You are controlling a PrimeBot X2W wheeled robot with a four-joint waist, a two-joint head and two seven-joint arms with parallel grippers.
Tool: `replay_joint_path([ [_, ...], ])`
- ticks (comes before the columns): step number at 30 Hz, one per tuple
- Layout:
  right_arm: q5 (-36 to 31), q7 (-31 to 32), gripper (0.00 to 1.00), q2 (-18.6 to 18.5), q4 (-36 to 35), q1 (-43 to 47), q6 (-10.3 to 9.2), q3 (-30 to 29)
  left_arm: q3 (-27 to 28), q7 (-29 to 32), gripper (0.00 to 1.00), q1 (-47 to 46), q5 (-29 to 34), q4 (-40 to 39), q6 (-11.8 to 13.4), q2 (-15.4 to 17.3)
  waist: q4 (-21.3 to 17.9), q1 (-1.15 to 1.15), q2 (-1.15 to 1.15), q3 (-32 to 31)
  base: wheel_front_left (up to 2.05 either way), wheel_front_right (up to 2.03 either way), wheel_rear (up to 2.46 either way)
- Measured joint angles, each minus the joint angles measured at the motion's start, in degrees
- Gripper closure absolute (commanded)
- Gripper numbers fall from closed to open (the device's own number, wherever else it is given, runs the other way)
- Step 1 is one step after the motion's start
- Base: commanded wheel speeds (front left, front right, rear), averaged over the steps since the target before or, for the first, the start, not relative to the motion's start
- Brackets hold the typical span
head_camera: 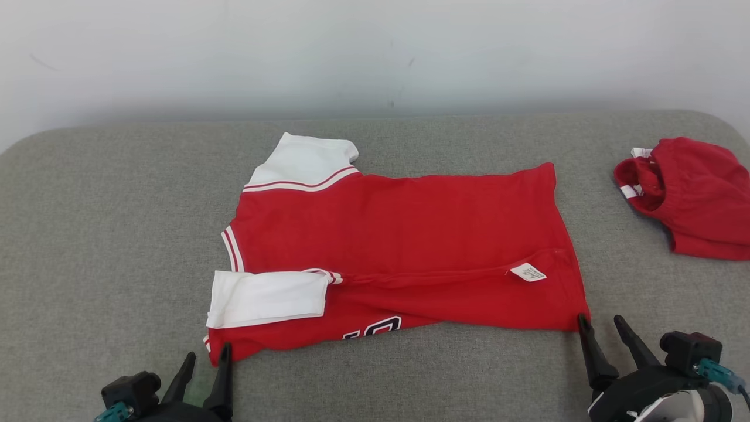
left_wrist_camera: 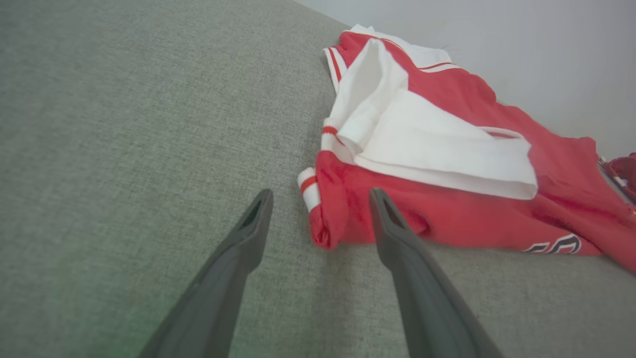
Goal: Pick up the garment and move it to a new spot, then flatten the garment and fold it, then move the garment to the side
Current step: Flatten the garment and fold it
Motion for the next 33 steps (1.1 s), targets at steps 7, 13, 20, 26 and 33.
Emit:
replay_joint_path([
  [7, -1.3, 0.6, 0.00, 1.6, 3.8, -1.5, 0.00, 0.6, -0.7, -0.1, 0.00, -0.6, 2.0, 2.5, 0.1, -1.2, -0.3, 0.00, 0.00, 0.7, 0.00, 0.00, 0.00],
  [13, -1.5, 0.2, 0.31, 2.7, 7.6, -4.1, 0.00, 1.4, -0.3, -0.1, 0.00, -3.3, 3.1, 5.5, -0.4, -2.1, -0.1, 0.00, 0.00, 1.3, 0.00, 0.00, 0.00],
  [20, -0.5, -1.5, 1.00, 3.1, 10.6, -6.0, 0.00, 2.7, -1.7, -0.1, 1.00, -5.5, 3.1, 10.4, -1.7, -2.8, 0.1, 0.01, 0.00, 1.1, 0.00, 0.00, 0.00],
  [26, 1.4, -3.9, 1.00, 1.7, 9.1, -4.4, 0.00, 3.4, -0.5, -0.1, 1.00, -3.4, 3.5, 8.4, -2.2, -1.6, -0.1, 0.01, 0.00, -0.8, 0.00, 0.00, 0.00],
  [33, 4.9, -3.7, 1.00, -1.2, 2.8, 4.9, 0.00, 2.9, 0.2, -0.1, 1.00, 4.4, 3.5, 2.3, -2.5, 0.5, 0.1, 0.00, 0.00, -3.9, 0.00, 0.00, 0.00],
])
